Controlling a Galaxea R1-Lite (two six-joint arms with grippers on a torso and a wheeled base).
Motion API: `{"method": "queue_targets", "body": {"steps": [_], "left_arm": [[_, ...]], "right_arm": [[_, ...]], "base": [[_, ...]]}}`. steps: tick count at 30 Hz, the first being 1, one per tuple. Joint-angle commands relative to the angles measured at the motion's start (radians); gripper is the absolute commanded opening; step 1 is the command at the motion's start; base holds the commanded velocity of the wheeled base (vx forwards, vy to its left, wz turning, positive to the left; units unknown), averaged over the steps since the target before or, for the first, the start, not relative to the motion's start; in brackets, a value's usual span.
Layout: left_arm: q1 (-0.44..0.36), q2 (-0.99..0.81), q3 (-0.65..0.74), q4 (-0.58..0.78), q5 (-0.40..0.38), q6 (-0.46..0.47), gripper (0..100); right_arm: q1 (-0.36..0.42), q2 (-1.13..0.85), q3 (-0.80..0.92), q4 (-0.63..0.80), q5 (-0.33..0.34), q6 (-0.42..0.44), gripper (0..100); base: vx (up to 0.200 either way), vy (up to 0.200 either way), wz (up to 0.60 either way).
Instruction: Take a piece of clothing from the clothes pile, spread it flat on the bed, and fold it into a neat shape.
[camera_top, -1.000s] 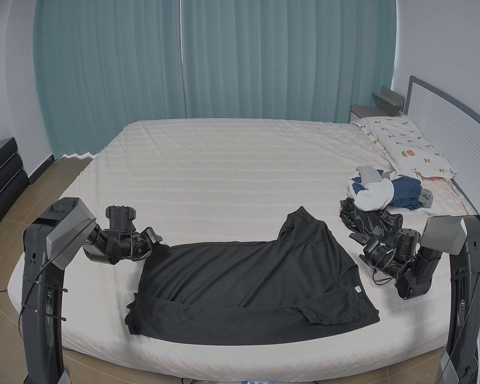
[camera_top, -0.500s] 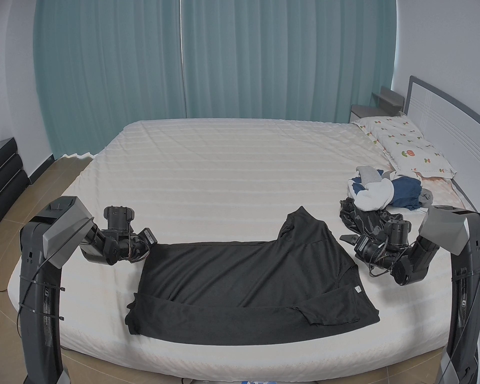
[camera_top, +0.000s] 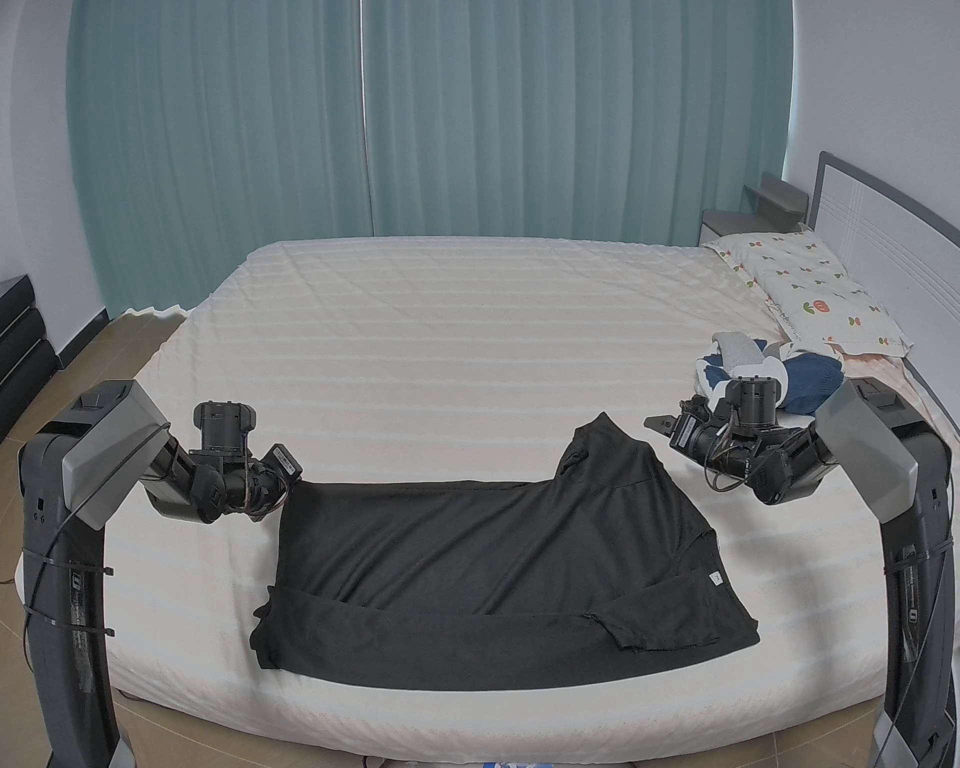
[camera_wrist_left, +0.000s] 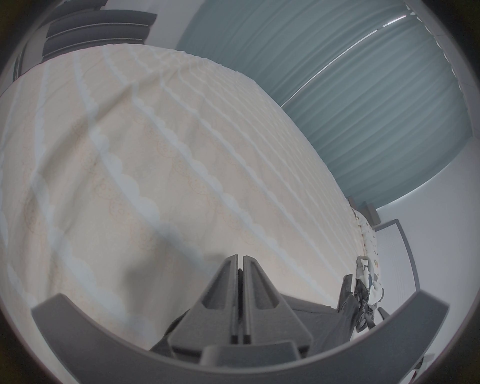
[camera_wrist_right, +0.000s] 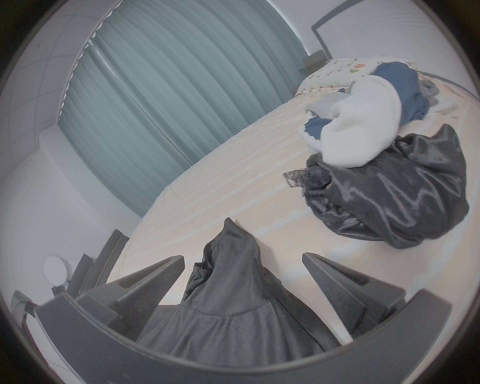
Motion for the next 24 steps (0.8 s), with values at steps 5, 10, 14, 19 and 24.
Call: {"method": "queue_targets", "body": {"steps": [5, 10, 14, 19, 24], "left_arm": [[0.007, -0.032, 0.032, 0.0, -0.001, -0.012, 0], [0.007, -0.031, 0.032, 0.0, -0.001, -0.014, 0], [0.007, -0.029, 0.032, -0.002, -0.001, -0.014, 0], [0.01, -0.029, 0.032, -0.002, -0.001, -0.014, 0], [0.012, -0.031, 0.032, -0.002, -0.001, -0.012, 0]], "right_arm": [[0.019, 0.142, -0.184, 0.07, -0.022, -0.03, 100], [0.019, 0.186, -0.282, 0.12, -0.029, -0.027, 100], [0.024, 0.205, -0.302, 0.131, -0.029, -0.021, 100], [0.025, 0.22, -0.316, 0.131, -0.029, -0.016, 0], [0.022, 0.219, -0.319, 0.133, -0.035, 0.004, 0]], "base": [[0.0, 0.0, 0.0], [0.0, 0.0, 0.0], [0.0, 0.0, 0.0], [0.0, 0.0, 0.0], [0.0, 0.0, 0.0]]}}
